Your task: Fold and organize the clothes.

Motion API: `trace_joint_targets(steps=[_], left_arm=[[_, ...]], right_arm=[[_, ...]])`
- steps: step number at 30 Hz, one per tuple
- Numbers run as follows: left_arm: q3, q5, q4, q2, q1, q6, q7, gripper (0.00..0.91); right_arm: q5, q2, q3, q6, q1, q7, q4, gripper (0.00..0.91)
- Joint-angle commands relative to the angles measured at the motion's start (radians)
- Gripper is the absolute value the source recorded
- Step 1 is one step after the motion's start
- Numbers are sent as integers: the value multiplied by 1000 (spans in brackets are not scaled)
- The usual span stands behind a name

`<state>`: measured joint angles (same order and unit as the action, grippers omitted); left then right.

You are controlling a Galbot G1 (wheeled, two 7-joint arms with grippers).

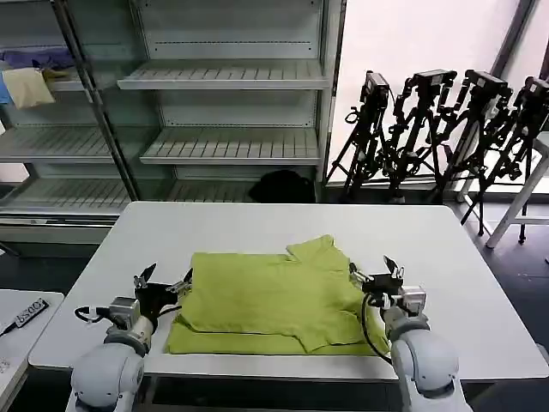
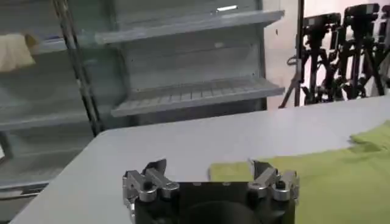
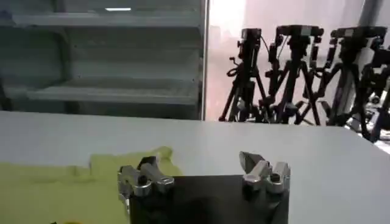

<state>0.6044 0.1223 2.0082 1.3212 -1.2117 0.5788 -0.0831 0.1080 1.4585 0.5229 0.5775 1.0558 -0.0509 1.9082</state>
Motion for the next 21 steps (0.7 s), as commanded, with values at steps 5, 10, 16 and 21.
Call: trace_joint_targets(steps=[5, 10, 16, 21], left_arm=[[-42, 15, -176, -42, 193, 3, -43, 907], [-71, 54, -275, -73, 260, 4, -73, 907], [-92, 63, -351, -83, 303, 4, -103, 907], [-110, 48, -402, -97, 325, 4, -124, 907]], right_arm=[[19, 10, -55, 7, -233, 5, -222, 907], [12, 28, -82, 8, -298, 8, -325, 907], [-45, 66, -83, 7, -349, -4, -454, 907], [-69, 85, -70, 6, -371, -14, -526, 907]])
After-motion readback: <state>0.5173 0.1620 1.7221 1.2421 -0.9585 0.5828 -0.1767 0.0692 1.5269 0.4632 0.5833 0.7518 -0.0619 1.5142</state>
